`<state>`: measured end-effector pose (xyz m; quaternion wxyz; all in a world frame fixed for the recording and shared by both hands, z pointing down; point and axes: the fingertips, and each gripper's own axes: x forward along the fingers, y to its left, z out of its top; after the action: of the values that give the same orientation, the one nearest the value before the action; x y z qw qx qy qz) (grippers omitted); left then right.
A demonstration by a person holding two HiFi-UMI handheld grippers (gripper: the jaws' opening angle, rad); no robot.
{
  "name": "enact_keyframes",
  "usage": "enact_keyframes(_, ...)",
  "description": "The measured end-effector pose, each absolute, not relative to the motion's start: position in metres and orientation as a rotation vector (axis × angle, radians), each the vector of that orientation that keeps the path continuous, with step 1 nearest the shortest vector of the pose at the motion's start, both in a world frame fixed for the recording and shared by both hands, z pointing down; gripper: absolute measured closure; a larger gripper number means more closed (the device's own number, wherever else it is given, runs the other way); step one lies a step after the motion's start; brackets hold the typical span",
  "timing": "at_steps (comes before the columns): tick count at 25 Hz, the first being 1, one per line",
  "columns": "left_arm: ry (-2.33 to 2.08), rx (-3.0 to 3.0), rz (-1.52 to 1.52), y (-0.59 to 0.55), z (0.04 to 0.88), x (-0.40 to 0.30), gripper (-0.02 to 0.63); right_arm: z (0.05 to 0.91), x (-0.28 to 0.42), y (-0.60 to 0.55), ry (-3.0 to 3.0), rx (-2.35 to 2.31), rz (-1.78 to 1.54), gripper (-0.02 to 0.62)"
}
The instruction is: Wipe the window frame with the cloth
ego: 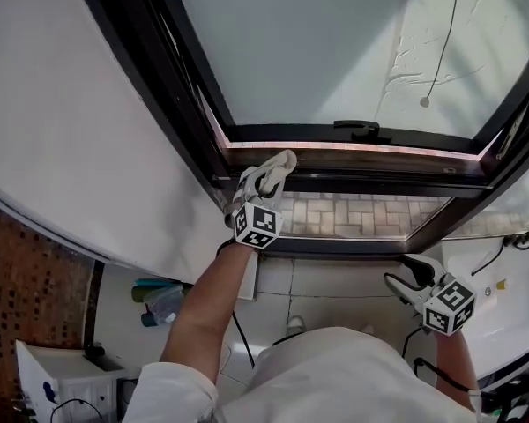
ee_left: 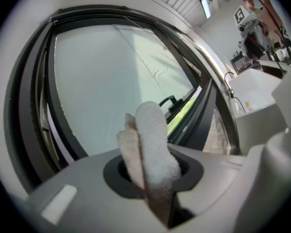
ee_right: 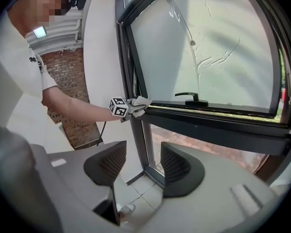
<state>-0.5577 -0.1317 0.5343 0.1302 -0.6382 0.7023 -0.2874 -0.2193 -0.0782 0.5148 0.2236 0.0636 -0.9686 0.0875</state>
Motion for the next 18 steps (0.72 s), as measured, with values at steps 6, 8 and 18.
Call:
enact_keyframes(6,2.107,-1.807,-0.847,-0.103,0.536,-0.602,0.509,0.512,-0.241,-0.072,-2.678,0.153,0.232,0.371)
enact_keyframes(8,2.089,-1.817,-0.866,-0.1,0.537,-0.604,0.509,0.514,-0.247,-0.07,-2.678,0.146,0.234,0.371)
enact_keyframes(18,2.128,-1.811,-0.861,-0.075,0.516,-0.619,0.509,0.517,-0.262,-0.062,-2.694,0.135,0.257,0.371)
